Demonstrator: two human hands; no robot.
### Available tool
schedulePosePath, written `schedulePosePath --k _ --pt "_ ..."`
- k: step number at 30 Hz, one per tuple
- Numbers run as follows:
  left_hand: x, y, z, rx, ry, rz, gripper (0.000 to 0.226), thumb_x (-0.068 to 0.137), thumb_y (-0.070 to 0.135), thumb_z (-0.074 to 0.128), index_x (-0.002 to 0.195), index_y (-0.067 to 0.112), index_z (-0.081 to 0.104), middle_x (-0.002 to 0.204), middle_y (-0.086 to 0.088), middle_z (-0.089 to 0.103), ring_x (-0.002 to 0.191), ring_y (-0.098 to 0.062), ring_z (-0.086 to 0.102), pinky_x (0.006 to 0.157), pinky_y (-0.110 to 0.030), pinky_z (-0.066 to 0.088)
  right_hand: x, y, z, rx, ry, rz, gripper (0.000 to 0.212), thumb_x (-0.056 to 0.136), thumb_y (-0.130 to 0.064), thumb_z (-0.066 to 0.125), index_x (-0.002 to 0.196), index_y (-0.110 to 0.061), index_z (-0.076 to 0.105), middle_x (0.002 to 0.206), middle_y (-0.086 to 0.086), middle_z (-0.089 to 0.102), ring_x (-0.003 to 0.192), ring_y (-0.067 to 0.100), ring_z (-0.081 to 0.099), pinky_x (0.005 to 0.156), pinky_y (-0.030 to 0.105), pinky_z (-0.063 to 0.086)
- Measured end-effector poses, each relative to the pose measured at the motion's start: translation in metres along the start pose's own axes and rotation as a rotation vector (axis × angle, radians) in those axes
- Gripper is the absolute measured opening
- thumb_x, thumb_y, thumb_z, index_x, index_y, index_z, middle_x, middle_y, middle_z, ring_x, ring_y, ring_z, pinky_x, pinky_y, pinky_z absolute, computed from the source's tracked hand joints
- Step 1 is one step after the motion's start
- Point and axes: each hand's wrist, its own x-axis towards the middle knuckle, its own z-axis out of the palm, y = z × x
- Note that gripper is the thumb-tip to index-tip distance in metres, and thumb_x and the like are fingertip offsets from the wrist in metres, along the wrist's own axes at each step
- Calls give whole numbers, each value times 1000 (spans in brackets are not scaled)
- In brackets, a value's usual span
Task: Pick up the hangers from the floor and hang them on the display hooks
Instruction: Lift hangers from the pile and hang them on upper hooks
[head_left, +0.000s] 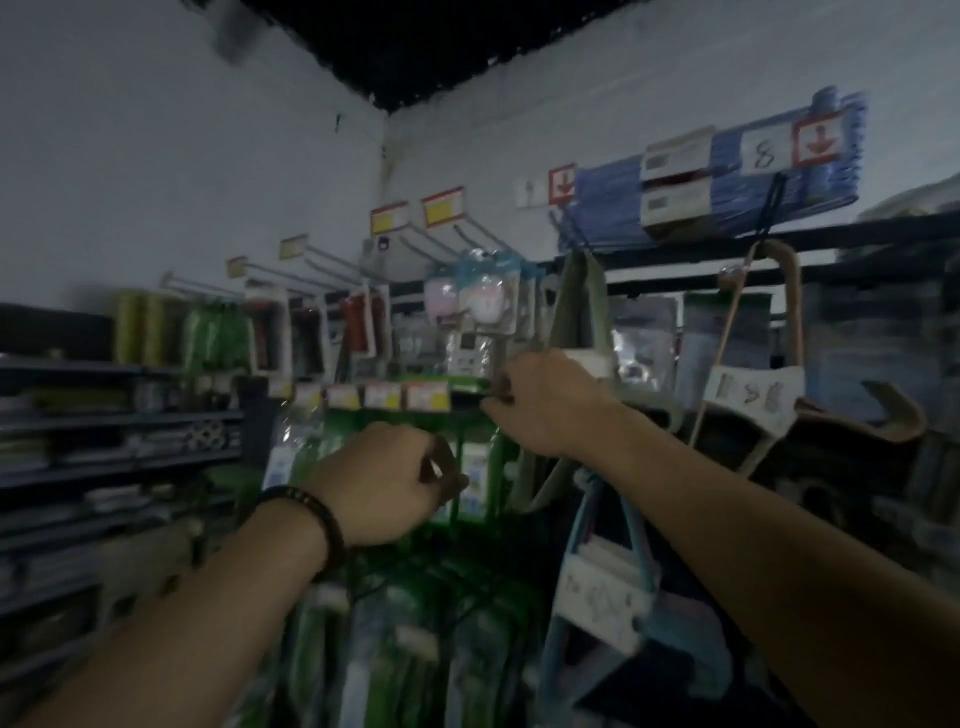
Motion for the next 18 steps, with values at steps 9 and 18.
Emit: schedulePosePath --k 9,18 --pt "-280 -143 53 -69 -181 -335 29 96 55 51 96 34 71 90 6 74 72 -15 70 67 -45 63 -191 -197 154 576 -326 -42 20 105 -44 58 117 -29 65 105 -6 70 93 12 67 88 36 59" --pt "-583 -213 160 -337 -426 -852 24 108 41 54 116 29 72 107 6 75 93 -16 70 87 -37 57 -387 -330 354 771 -876 -8 28 102 -46 58 112 -22 69 97 -3 71 87 10 67 82 42 58"
